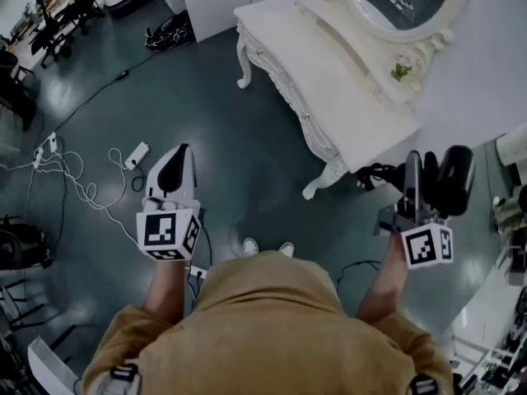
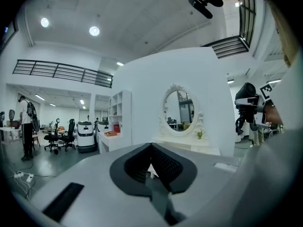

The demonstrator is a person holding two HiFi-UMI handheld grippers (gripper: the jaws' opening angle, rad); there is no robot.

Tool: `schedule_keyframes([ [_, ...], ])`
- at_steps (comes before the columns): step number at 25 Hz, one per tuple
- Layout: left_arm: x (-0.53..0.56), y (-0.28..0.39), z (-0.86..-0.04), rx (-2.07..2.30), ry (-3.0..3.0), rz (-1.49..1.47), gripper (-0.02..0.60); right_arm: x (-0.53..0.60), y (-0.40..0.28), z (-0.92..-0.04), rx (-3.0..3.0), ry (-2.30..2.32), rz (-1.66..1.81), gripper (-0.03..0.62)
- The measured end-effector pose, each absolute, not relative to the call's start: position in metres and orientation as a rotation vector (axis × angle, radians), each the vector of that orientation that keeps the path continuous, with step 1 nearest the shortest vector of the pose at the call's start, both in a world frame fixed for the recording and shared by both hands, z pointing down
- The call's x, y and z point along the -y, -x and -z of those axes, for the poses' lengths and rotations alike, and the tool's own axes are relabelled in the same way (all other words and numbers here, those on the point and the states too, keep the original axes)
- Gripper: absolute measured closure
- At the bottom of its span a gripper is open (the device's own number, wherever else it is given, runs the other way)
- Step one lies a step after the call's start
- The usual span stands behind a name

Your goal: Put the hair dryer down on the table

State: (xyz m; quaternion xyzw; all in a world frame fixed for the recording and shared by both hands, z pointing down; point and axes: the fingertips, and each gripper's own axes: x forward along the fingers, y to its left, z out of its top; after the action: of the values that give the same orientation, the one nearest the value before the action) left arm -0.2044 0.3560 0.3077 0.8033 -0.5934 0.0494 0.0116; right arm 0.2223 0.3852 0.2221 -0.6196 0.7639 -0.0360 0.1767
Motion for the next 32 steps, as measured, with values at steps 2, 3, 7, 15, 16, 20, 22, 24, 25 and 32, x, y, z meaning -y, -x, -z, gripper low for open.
schedule_keyframes([
  [2,-0.356,0.200,-0.303,1.843,-2.521,-0.152,0.577,-0.389,-0.222,-0.220,-2.166,1.755,0.085,0.339],
  [3,-0.355,0.198,-0.301,1.843,-2.525,-0.151,0.577,-0.390,-0.222,-0.219,-2.169,1.753,0.081,0.339],
  [7,-0.356,0.187,-0.293,1.854,-2.547,-0.148,0.577,-0.391,-0.223,-0.220,-2.180,1.733,0.084,0.339],
  [15,-0.358,0.180,-0.296,1.845,-2.548,-0.171,0.577,-0.391,-0.227,-0.222,-2.172,1.711,0.099,0.341],
  [16,-0.358,0.179,-0.297,1.842,-2.547,-0.172,0.577,-0.391,-0.226,-0.219,-2.173,1.699,0.093,0.341],
  [20,-0.359,0.180,-0.300,1.834,-2.545,-0.181,0.577,-0.391,-0.220,-0.214,-2.197,1.701,0.062,0.340],
  [22,-0.355,0.182,-0.302,1.833,-2.538,-0.185,0.577,-0.386,-0.216,-0.214,-2.218,1.693,0.063,0.339],
  [24,-0.347,0.183,-0.305,1.831,-2.532,-0.192,0.577,-0.376,-0.211,-0.216,-2.234,1.676,0.080,0.339],
  [25,-0.344,0.184,-0.308,1.829,-2.531,-0.196,0.577,-0.372,-0.209,-0.219,-2.239,1.670,0.088,0.339],
  [32,-0.345,0.206,-0.331,1.806,-2.516,-0.196,0.577,-0.361,-0.176,-0.238,-2.266,1.667,0.124,0.339],
])
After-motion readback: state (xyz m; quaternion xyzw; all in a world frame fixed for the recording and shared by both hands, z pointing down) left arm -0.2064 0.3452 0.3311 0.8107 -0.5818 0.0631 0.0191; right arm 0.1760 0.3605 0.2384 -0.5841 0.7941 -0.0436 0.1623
